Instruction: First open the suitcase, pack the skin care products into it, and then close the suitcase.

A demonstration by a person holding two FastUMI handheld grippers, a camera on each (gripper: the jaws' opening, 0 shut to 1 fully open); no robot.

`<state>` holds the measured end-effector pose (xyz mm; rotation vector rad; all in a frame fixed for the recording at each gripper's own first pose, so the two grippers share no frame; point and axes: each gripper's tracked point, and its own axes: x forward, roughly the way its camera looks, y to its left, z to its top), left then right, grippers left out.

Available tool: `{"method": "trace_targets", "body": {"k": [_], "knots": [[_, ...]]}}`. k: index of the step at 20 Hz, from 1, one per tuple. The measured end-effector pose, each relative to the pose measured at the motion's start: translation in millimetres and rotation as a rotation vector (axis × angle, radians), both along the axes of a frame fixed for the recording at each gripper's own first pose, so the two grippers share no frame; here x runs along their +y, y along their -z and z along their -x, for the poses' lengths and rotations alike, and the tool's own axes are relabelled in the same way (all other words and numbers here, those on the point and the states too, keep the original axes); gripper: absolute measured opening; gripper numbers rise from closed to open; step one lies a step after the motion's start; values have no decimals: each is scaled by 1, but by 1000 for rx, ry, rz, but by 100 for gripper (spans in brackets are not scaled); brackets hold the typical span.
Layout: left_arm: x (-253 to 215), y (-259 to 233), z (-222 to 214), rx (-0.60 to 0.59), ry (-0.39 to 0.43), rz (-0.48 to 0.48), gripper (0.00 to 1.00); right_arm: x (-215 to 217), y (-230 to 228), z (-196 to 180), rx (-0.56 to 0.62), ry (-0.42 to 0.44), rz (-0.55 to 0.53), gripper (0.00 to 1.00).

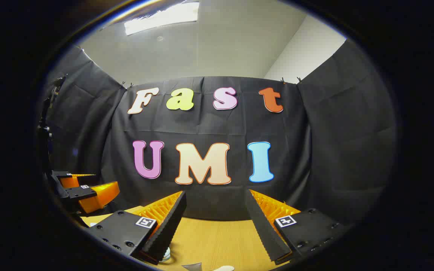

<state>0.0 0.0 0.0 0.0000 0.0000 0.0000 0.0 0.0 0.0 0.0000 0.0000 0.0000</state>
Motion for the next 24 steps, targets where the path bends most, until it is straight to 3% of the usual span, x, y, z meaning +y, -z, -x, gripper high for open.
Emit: {"method": "trace_targets", "body": {"k": [12,17,24], "knots": [[-10,13,-1,35,37,-9,96,-8,8,0,22,25,-20,98],[-42,72,-4,175,143,-17,96,-17,22,2,64,40,0,98],[-66,150,-17,351,193,-38,97,-46,31,9,113,112,47,100]]}}
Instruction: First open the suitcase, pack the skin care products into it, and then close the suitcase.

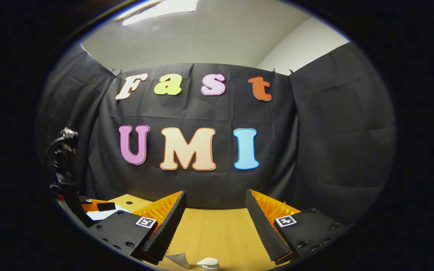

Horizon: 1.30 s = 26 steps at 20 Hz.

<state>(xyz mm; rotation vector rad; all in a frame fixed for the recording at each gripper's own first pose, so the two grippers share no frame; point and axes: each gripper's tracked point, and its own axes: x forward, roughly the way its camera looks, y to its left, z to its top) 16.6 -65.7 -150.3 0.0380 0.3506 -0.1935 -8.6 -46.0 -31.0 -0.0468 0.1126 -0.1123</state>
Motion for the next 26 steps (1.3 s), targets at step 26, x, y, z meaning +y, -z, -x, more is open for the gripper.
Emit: {"method": "trace_targets", "body": {"k": [26], "knots": [[-11,202,14,519,23,-109,77,-29,7,26,67,100,51,98]]}}
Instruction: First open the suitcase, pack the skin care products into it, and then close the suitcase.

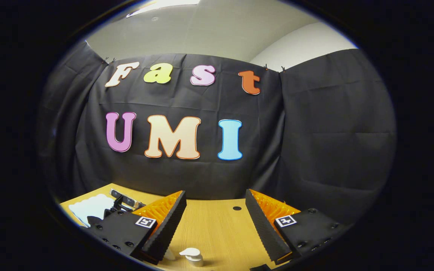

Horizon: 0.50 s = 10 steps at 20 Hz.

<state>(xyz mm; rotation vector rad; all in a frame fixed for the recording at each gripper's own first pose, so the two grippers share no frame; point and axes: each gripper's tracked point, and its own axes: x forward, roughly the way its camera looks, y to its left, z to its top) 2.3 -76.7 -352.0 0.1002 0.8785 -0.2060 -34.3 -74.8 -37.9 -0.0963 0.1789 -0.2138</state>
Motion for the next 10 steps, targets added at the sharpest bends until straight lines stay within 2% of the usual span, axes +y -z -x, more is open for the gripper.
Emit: {"method": "trace_targets", "body": {"k": [3,5,6,7,8,10], "knots": [[-1,12,3,48,-6,0,71,-5,1,2,-2,10,8,99],[2,15,5,64,5,-27,63,-8,0,2,-5,14,9,99],[9,14,0,45,-1,-58,42,-8,-1,2,-6,13,9,99],[9,14,2,43,-2,-54,32,-8,0,3,-7,13,9,99],[7,13,2,47,3,-36,14,-9,0,3,-9,13,11,98],[6,13,3,77,17,-17,11,-8,1,3,-10,8,6,99]]}}
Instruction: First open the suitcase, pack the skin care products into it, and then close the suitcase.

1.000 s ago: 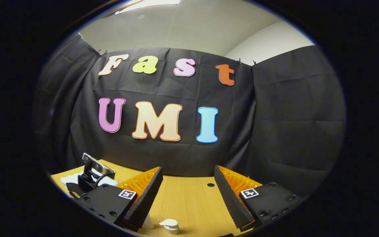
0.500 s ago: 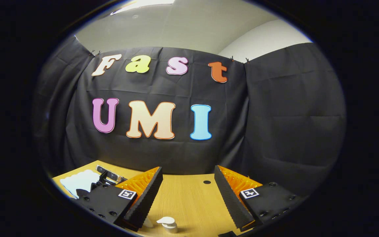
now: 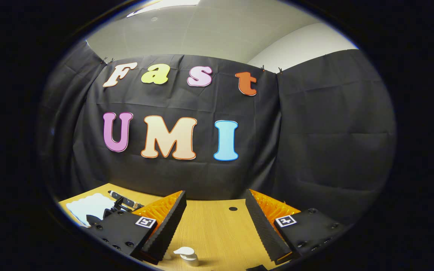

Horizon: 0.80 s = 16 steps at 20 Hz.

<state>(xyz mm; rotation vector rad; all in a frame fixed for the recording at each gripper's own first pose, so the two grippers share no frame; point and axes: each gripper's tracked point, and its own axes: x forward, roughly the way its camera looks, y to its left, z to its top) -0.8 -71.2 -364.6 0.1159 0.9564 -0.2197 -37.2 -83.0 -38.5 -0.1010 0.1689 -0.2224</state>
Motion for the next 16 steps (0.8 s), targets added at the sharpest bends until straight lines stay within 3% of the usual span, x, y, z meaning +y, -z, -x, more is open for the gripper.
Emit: {"method": "trace_targets", "body": {"k": [3,6,16], "knots": [[-1,-7,2,53,4,28,7,3,-1,-2,-9,-12,-14,98],[-2,-28,-3,4,-21,43,0,5,-2,-3,-18,-23,-13,98],[16,-107,-23,-70,-55,133,0,24,5,-11,-25,-81,-62,99]]}}
